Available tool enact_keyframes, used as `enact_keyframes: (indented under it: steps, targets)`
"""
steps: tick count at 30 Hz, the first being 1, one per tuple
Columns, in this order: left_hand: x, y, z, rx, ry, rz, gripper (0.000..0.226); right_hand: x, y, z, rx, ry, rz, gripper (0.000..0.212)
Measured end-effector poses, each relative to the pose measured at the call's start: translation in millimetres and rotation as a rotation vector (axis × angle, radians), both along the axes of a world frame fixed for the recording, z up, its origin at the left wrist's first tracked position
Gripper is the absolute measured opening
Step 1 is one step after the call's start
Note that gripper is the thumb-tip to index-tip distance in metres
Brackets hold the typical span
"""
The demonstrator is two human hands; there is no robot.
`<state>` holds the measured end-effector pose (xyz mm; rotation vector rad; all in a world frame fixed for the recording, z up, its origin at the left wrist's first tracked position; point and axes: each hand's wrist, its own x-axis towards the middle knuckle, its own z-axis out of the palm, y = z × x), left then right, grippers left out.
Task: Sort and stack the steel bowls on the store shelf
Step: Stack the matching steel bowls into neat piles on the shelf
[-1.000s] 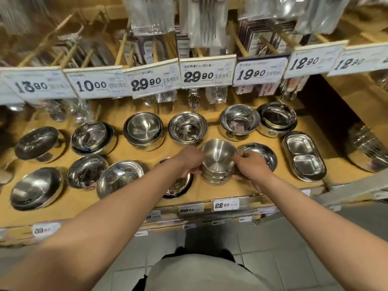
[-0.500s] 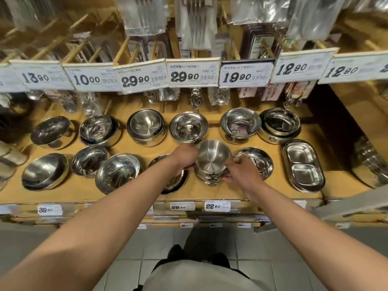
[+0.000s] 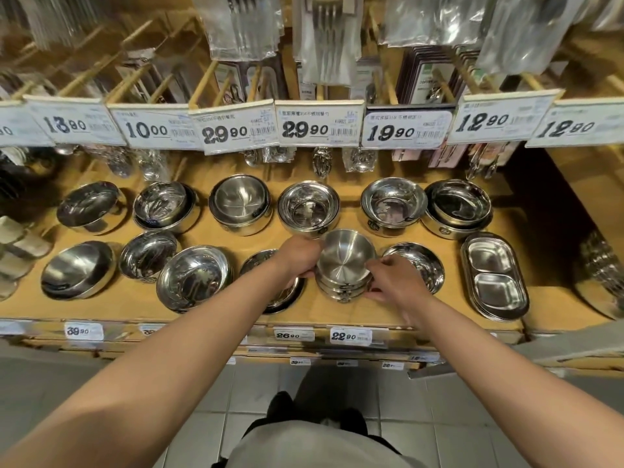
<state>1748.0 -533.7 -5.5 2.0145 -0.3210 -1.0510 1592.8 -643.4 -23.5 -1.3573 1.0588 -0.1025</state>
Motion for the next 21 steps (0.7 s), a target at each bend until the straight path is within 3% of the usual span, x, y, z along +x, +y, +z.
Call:
enact_keyframes:
  steps: [6,12,16,21]
  targets:
    - [-2,5,3,0.030,-0.163,0.002,0.021,2,-14,2,-0.200,0.126,0.039,0.027]
    - [-5,9,4,0.023,-0.114,0.104,0.024,5,-23,3,-0.295,0.151,0.148,0.019]
    - [-11,13,5,0.015,-0.040,0.106,0.032,4,-21,-3,-0.146,0.074,0.096,0.013]
    - [-16,14,0,-0.003,-0.055,0.158,0.029,1,-19,-2,-0.159,0.000,0.133,0.013]
